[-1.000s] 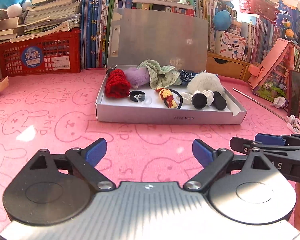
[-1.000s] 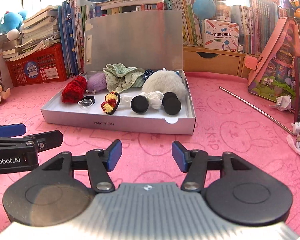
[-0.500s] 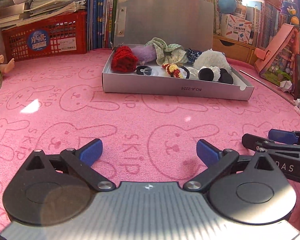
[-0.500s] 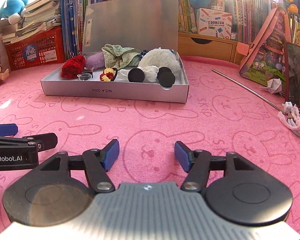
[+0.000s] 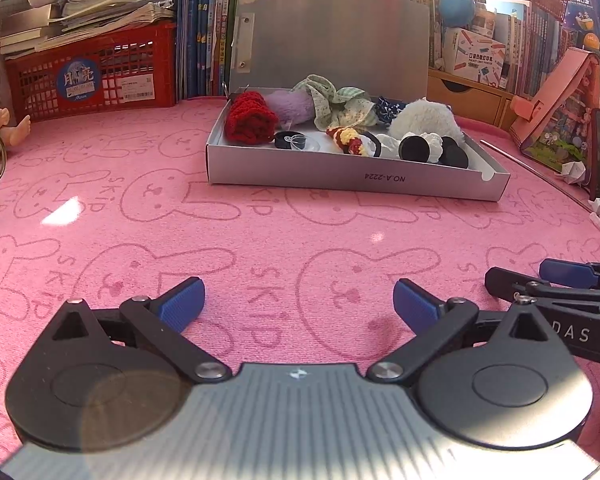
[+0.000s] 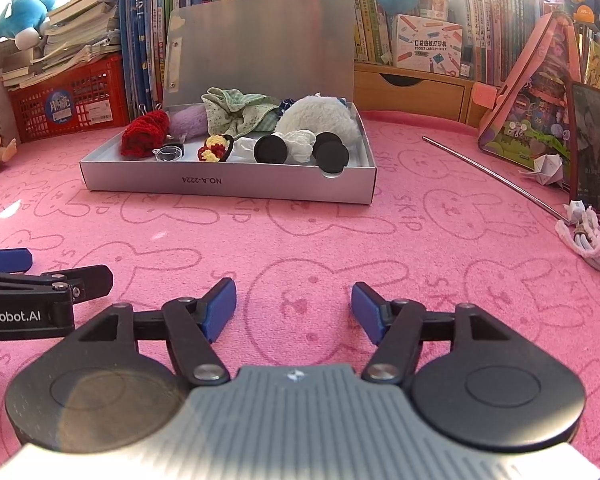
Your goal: Organize objects
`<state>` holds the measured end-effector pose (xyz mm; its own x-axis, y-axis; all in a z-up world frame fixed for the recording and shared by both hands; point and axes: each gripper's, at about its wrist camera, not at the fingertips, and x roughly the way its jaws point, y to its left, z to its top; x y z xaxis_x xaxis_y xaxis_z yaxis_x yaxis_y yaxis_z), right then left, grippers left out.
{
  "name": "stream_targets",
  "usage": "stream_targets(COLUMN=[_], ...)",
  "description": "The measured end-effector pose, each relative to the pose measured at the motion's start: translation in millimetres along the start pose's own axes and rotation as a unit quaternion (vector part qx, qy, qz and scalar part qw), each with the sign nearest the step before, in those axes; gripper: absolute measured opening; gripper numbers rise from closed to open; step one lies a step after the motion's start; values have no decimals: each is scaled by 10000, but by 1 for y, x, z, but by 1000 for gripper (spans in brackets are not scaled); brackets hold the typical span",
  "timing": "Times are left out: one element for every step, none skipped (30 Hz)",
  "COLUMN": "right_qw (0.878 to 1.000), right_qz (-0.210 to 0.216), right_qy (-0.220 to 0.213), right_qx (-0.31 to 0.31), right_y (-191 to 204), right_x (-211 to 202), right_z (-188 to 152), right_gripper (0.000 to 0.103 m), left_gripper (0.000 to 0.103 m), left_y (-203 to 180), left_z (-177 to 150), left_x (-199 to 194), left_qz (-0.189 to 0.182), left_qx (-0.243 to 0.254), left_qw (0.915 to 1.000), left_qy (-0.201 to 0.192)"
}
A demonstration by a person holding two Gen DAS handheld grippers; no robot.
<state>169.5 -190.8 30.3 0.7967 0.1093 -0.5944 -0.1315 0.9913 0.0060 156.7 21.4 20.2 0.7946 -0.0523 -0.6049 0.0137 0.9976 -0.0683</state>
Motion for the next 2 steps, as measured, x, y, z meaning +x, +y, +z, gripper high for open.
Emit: stream_targets(right_qw=[10000, 10000], right_qz=[-1, 1], right_qy=[0, 0], right_qx=[0, -1], right_y=[0, 0], right_x=[0, 0], right_z=[0, 0], right_gripper=[76, 77], left_gripper=[102, 102], left_y=[0, 0], left_z=[0, 0], left_x=[0, 0], left_qz=[9, 14], left_qx=[-1, 7], left_qw=[10000, 10000], left_qy=[1, 3])
